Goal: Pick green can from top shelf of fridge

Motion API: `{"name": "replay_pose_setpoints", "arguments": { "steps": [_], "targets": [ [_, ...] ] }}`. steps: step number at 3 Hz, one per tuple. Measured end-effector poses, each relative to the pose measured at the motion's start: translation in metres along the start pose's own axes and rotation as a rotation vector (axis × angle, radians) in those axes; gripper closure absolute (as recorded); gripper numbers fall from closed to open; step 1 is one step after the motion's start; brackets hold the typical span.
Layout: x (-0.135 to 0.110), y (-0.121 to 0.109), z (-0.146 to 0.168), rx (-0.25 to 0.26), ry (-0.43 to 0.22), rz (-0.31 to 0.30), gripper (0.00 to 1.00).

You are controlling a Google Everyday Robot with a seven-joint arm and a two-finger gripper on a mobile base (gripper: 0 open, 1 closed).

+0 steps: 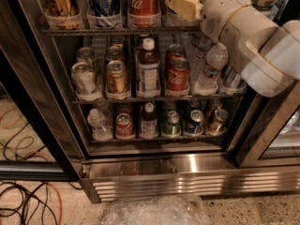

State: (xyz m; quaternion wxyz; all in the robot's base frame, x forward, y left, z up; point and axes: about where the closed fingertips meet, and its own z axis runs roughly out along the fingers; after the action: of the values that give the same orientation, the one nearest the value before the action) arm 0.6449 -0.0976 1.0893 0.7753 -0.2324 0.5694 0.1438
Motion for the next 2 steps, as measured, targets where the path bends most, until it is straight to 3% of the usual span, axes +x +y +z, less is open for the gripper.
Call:
{"name": "replay_pose_setpoints", "arguments": {
  "steps": [2],
  "targets": [
    [-0.0036,0.0116,-0.0186,-0.035,0.004,0.014,1.0]
  ]
}}
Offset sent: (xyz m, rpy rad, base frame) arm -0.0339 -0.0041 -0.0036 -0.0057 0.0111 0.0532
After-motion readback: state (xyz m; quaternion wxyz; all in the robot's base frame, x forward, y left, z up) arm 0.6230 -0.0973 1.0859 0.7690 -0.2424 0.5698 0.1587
